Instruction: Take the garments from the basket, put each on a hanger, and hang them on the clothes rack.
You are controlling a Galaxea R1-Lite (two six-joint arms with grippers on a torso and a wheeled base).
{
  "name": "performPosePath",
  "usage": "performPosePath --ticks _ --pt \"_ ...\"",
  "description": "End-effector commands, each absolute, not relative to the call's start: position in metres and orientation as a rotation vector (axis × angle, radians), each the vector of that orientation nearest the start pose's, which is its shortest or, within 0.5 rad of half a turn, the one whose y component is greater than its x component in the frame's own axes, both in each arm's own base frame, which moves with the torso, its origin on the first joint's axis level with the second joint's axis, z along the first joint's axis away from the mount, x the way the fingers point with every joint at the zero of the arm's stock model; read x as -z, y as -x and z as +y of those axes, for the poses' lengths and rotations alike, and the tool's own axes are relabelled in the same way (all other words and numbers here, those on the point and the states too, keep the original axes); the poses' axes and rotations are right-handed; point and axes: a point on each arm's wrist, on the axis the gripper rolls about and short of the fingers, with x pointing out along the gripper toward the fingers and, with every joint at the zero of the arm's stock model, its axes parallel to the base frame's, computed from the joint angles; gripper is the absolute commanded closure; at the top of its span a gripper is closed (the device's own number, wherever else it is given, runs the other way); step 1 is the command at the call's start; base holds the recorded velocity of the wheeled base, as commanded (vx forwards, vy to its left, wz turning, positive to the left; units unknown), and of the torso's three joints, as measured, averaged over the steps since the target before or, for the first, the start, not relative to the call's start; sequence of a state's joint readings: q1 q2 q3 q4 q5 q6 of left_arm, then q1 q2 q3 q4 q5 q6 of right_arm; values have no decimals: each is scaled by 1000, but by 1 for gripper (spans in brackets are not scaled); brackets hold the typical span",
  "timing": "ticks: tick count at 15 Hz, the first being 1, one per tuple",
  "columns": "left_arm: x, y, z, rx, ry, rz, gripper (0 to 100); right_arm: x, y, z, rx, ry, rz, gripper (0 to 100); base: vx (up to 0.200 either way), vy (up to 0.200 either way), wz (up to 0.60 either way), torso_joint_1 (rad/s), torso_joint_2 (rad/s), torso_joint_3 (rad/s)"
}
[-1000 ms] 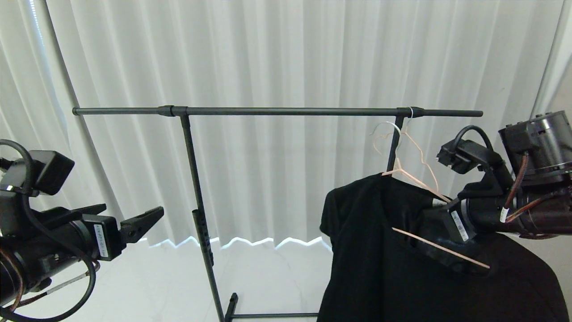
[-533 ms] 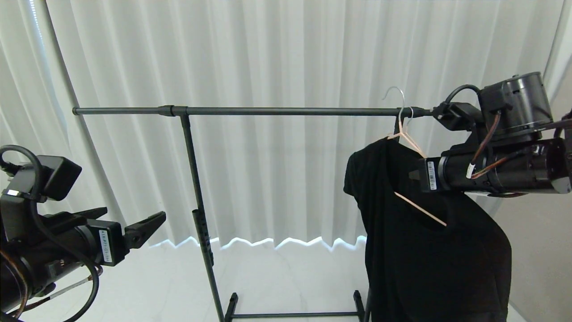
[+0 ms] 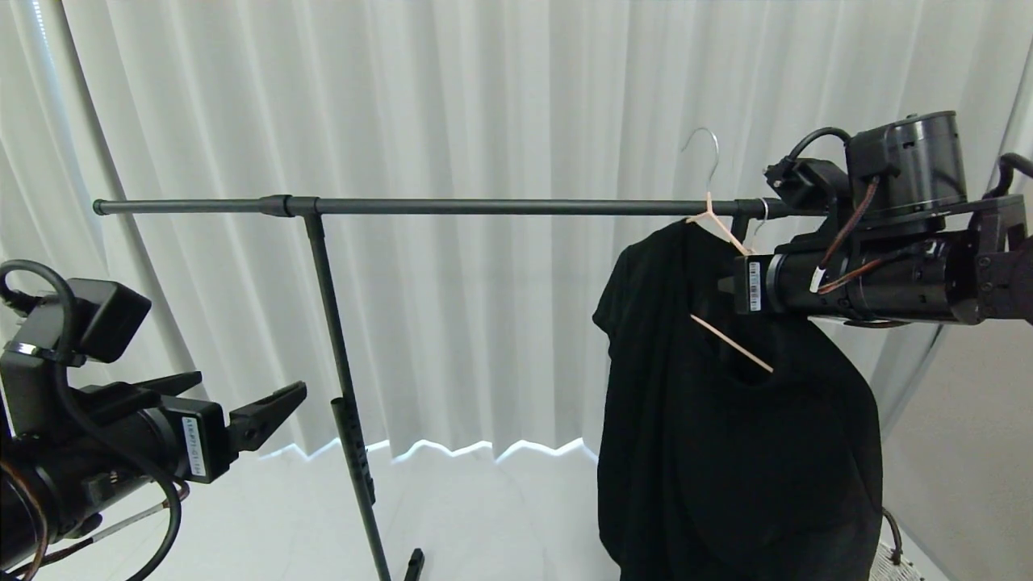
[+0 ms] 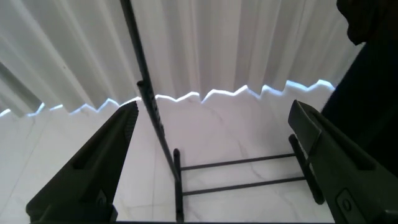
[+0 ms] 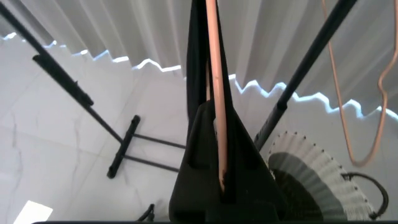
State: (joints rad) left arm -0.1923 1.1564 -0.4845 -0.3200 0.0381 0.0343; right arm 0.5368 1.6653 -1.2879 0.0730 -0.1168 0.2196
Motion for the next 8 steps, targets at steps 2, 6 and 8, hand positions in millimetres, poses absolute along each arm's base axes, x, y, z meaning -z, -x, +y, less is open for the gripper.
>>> performPosePath --ticks 2,6,8 --pt "-190 -155 -34 186 -81 341 0 -257 -270 158 -363 -63 483 100 200 0 0 2 -2 2" --pt "-190 -153 -36 213 -129 336 0 -249 -274 162 -365 -51 504 100 200 0 0 0 2 -2" --pt "-190 -153 -36 215 -129 337 0 -245 -276 163 -363 -48 517 100 200 0 0 -2 0 -2"
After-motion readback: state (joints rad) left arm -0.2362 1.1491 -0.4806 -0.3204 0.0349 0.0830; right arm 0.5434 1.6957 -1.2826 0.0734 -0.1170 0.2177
